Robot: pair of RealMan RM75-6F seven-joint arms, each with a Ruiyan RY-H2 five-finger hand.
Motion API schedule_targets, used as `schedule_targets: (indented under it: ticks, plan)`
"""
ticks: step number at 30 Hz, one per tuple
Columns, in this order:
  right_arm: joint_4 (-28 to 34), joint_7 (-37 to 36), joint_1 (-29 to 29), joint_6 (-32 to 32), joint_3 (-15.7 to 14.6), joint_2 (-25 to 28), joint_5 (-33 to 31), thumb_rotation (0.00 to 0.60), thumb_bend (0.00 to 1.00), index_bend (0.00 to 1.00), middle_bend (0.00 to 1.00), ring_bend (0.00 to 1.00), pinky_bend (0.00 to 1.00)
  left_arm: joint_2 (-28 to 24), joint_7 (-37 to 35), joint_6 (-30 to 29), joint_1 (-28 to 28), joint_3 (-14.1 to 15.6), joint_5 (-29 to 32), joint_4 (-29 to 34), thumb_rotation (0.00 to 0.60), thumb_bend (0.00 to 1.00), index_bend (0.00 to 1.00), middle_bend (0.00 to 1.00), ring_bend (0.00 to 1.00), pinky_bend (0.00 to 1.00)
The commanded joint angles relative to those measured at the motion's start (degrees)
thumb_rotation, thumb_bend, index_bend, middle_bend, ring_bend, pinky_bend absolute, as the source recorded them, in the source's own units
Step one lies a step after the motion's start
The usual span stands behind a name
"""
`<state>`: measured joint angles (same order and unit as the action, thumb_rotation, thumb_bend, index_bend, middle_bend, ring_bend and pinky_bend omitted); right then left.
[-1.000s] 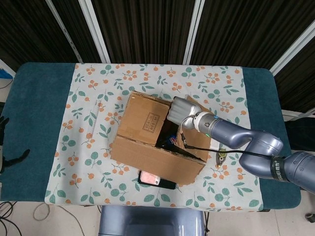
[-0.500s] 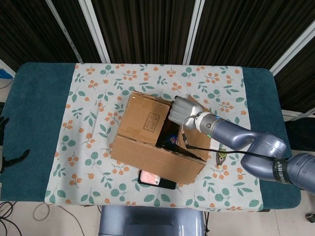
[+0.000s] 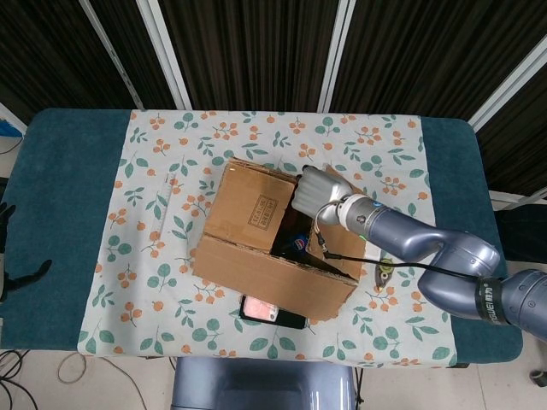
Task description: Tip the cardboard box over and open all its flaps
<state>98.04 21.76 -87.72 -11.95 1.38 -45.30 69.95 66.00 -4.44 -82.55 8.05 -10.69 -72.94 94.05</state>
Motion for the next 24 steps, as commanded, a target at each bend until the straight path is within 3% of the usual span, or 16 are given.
schedule_targets:
  ticks: [1,24]
  plan:
    - [0.3,0.8,-0.7,-0.3,-0.6,0.7,-0.7,0.600,1.00,0.54,0.39,0.23,0.27,0.0,0.0,0.0,0.0,0.0,-0.1,0.0,0.600,0.16,0.00,0.00,0.00,0.00]
    - [0.9,8.6,-4.6,-2.0,-8.1,5.9,-6.1,0.600,1.00,0.54,0.39,0.23,0.27,-0.2,-0.2,-0.1,-0.2,0.2,-0.5,0.5,0.600,0.16,0.00,0.00,0.00,0.00]
